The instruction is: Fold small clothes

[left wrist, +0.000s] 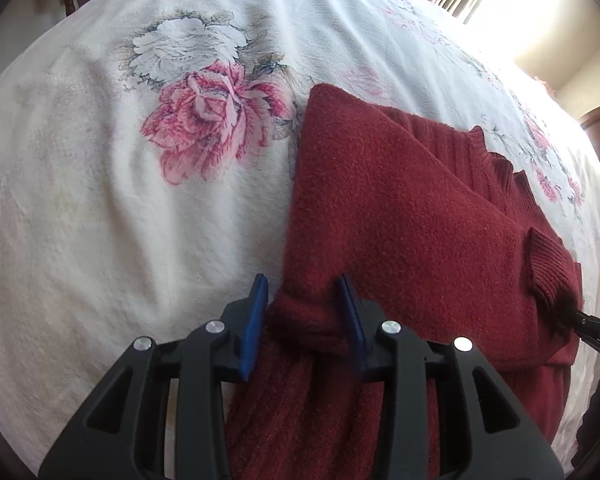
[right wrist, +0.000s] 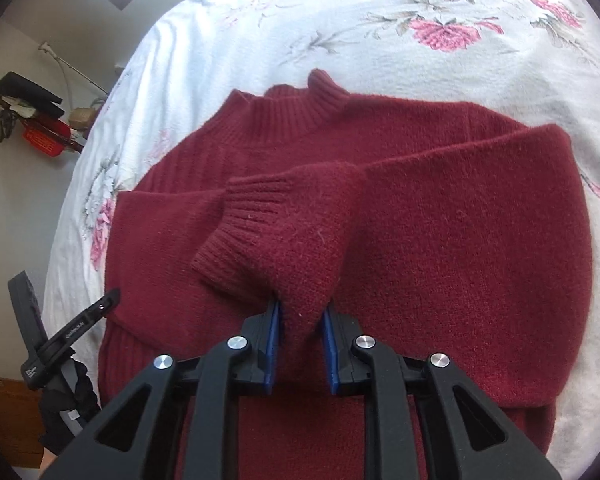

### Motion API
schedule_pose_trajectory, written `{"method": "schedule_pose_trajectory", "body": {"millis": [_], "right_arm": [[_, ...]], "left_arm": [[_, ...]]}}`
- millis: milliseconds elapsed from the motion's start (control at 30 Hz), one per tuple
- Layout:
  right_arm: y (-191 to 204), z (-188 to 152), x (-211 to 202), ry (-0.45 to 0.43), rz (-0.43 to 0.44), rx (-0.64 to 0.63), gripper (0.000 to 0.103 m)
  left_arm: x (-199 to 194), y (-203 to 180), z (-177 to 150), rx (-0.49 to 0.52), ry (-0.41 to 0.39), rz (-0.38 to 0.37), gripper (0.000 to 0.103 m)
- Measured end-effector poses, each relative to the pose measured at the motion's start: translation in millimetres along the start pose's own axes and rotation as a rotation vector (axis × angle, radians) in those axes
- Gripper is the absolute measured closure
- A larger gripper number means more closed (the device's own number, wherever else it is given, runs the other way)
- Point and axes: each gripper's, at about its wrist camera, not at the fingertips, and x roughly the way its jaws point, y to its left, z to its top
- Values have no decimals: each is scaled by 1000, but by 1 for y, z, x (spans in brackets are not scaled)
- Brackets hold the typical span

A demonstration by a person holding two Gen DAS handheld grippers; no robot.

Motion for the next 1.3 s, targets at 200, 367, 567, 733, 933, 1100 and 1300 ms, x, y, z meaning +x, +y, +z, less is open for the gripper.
{"method": "schedule_pose_trajectory", "body": {"millis": [200,367,567,733,933,1100,1300], "right_arm": [[0,-4,-4,7,-93,-45,60],[37,-3,-45,-107,-171,-202,50],[100,-6,-10,-24,-229,-423,44],[101,-1,28,30,-330,-417,47],[77,5,14,0,-282,-314,93],[40,2,-37,-89,-162,-187,93],[-15,-1,-66,-114,-152,-76,90]], "left_arm": [[-11,-6,4,38,-7,25,65],[-44,-27,10,74,-84,-27,66],[-36,-62,7,122,-52,-97,64],[-1,-58,1,100,29,-72,64],[7,-52,-2,110,27,-95,63],[9,-52,-2,101,22,-94,63],[10,-53,-2,98,15,-83,63]]}}
